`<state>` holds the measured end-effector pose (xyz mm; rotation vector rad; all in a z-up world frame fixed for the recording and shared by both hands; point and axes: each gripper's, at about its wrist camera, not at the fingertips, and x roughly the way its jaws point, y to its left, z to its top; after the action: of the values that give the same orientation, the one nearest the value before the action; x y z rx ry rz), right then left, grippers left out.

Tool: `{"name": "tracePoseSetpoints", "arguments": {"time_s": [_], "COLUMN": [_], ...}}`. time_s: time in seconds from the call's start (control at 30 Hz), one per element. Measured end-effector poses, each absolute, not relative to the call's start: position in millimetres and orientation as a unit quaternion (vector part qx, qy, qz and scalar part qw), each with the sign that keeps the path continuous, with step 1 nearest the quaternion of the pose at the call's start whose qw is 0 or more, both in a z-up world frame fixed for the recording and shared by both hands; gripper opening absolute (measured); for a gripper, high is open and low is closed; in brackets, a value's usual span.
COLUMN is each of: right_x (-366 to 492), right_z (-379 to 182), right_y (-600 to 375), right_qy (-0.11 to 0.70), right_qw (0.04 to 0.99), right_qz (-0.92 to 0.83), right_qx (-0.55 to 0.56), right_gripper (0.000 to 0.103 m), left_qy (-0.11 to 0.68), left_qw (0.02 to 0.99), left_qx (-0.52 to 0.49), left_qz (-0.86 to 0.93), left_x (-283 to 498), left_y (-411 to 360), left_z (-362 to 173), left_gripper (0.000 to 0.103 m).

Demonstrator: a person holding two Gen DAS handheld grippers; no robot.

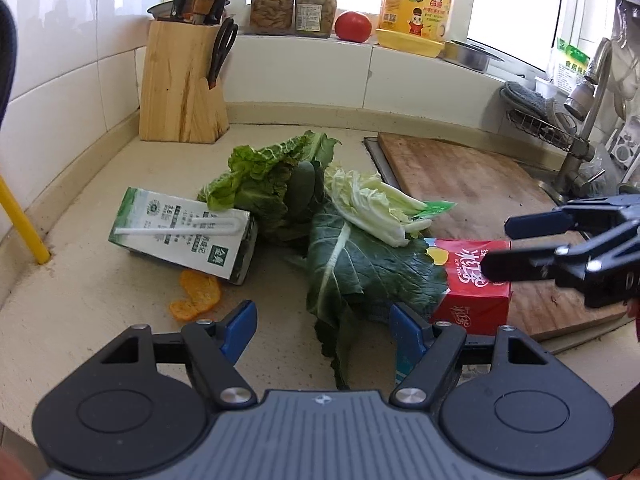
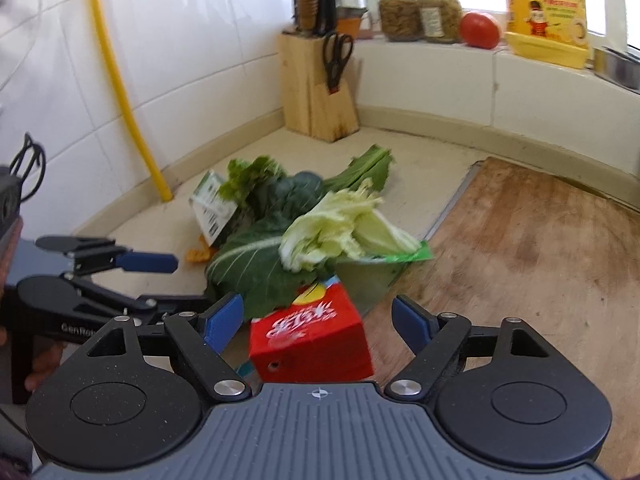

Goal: Collect trash
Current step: 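Move the left gripper to the milk carton while the right gripper approaches the red drink carton, then close the left gripper on the milk carton while the right gripper grasps the red carton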

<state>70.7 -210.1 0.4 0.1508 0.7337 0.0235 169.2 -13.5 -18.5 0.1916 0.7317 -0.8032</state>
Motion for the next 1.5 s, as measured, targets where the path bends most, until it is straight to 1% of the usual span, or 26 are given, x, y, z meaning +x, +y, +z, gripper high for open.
{"name": "tracePoseSetpoints", "arguments": {"time_s": [0.27, 0.53, 0.67, 0.87, 1.03, 1.13, 1.5], "right_x": [82.2, 92.2, 96.0, 100.7, 107.2, 110.1, 118.5], "right_z": [-10.2, -13.1, -14.9, -17.8, -21.6, -24.6, -29.2], "right_y": [-209.3, -212.7, -217.0, -223.3, -225.5, -224.4, -223.2], "right_qy": [0.376, 0.378, 0.380, 0.385, 0.397, 0.401, 0.409], "right_qw": [0.923, 0.922, 0.920, 0.917, 0.911, 0.909, 0.904], "right_qz": [0.042, 0.067, 0.074, 0.083, 0.092, 0.096, 0.107], "right_qx": [0.065, 0.061, 0.060, 0.062, 0.066, 0.064, 0.059], "right_gripper": [0.087, 0.088, 0.088, 0.089, 0.089, 0.090, 0.090], "left_qy": [0.357, 0.355, 0.356, 0.370, 0.375, 0.383, 0.421], "left_qw": [0.861, 0.879, 0.889, 0.895, 0.901, 0.898, 0.878], "left_qx": [0.080, 0.062, 0.042, -0.031, -0.046, -0.064, -0.121], "left_qz": [-0.353, -0.313, -0.286, -0.246, -0.216, -0.204, -0.196], "left_x": [167.1, 175.4, 194.0, 235.1, 262.9, 276.8, 305.4], "left_y": [-7.1, 4.6, 10.2, 22.4, 22.0, 19.9, 6.4], "left_z": [-19.1, -13.9, -13.2, -12.9, -12.9, -14.9, -33.6], "left_gripper": [0.071, 0.071, 0.071, 0.071, 0.072, 0.077, 0.078]}}
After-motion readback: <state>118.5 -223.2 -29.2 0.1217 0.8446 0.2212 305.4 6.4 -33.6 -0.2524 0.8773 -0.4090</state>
